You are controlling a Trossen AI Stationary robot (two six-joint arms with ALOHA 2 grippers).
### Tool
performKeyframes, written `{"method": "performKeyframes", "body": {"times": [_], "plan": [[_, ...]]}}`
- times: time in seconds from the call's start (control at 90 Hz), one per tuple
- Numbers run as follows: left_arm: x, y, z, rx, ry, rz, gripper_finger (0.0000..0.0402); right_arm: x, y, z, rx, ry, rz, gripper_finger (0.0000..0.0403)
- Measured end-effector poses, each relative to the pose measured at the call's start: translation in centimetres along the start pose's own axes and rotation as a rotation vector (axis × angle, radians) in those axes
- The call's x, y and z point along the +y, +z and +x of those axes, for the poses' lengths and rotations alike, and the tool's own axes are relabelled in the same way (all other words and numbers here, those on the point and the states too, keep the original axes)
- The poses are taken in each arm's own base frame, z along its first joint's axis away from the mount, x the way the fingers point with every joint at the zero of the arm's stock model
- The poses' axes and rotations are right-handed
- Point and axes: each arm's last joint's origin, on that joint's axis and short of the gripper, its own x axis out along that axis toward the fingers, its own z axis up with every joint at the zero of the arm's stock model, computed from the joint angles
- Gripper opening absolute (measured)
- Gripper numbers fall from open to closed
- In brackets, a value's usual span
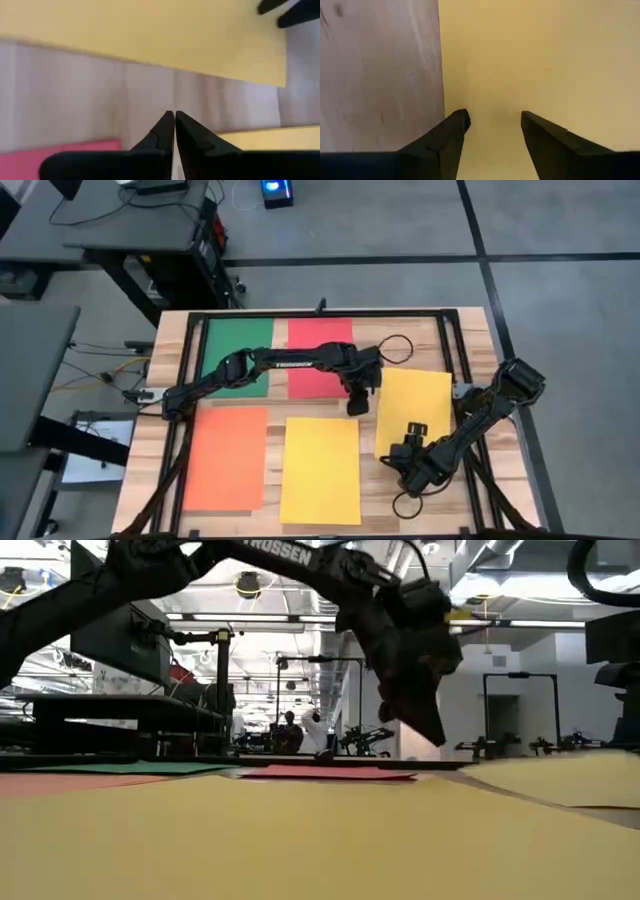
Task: Organize paper
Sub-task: Stack the yellow paper on top of the yellow paper
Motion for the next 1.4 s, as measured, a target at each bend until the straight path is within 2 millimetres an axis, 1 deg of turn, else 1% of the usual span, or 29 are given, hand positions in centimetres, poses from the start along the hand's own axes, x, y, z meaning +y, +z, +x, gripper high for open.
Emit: {"method": "performKeyframes", "body": {"times": [0.1, 0.167, 0.244, 0.311, 0.378, 0.456, 0.556, 0.622, 0.744, 0.867, 0.922, 1.0, 1.056, 1.256, 1.322, 1.4], "plan": [[-0.9, 0.3, 0.3, -0.019, 0.028, 0.027, 0.0000, 0.0, 0.0, 0.0, 0.001, 0.000, 0.008, 0.0186], [-1.2, 0.6, 0.5, -0.042, 0.055, 0.017, 0.0000, 0.0, 0.0, 0.0, -0.001, 0.000, 0.012, 0.0186], [-1.1, 1.0, 0.5, -0.082, 0.069, 0.017, 0.0000, 0.1, -0.1, -0.1, -0.005, 0.002, 0.009, 0.0186], [-0.7, 1.3, 0.3, -0.122, 0.083, 0.026, 0.0000, 0.2, 0.1, -0.4, -0.001, -0.002, -0.015, 0.0186], [0.1, 1.8, 0.0, -0.175, 0.115, 0.042, 0.0000, 0.3, 0.5, -1.1, 0.007, -0.015, -0.027, 0.0186], [1.4, 2.5, -0.6, -0.259, 0.144, 0.067, 0.0000, 0.0, 0.8, -2.1, 0.001, -0.055, -0.039, 0.0186], [3.3, 3.1, -1.5, -0.346, 0.168, 0.066, 0.0000, 0.4, 1.4, -3.6, -0.068, -0.010, -0.019, 0.0186], [4.6, 3.0, -2.0, -0.369, 0.173, 0.042, 0.0000, 0.5, 1.0, -3.8, -0.068, -0.019, -0.026, 0.0186], [6.7, 2.8, -2.7, -0.386, 0.195, 0.008, 0.0000, 1.0, 0.4, -4.0, -0.083, -0.010, 0.011, 0.0189], [8.3, 2.4, -3.3, -0.396, 0.172, -0.047, 0.0000, 1.8, 0.1, -4.3, -0.115, 0.033, 0.029, 0.0198], [8.9, 2.2, -2.7, -0.400, 0.166, -0.066, 0.0000, 2.2, 0.0, -4.4, -0.131, 0.058, 0.031, 0.0204], [9.2, 1.8, -2.0, -0.382, 0.130, -0.098, 0.0000, 2.8, 0.0, -4.3, -0.150, 0.087, 0.031, 0.0214], [9.6, 1.6, -1.0, -0.391, 0.118, -0.101, 0.0000, 3.0, -0.1, -4.0, -0.145, 0.080, 0.028, 0.0223], [9.7, 0.8, 1.5, -0.352, 0.084, -0.146, 0.0000, 3.5, -0.2, -2.7, -0.112, 0.039, 0.015, 0.0245], [9.4, 0.7, 1.8, -0.340, 0.079, -0.146, 0.0000, 3.5, -0.2, -2.5, -0.106, 0.029, 0.010, 0.0246], [9.0, 1.0, 1.7, -0.347, 0.074, -0.136, 0.0000, 3.6, -0.3, -2.4, -0.100, 0.017, 0.005, 0.0246]]}}
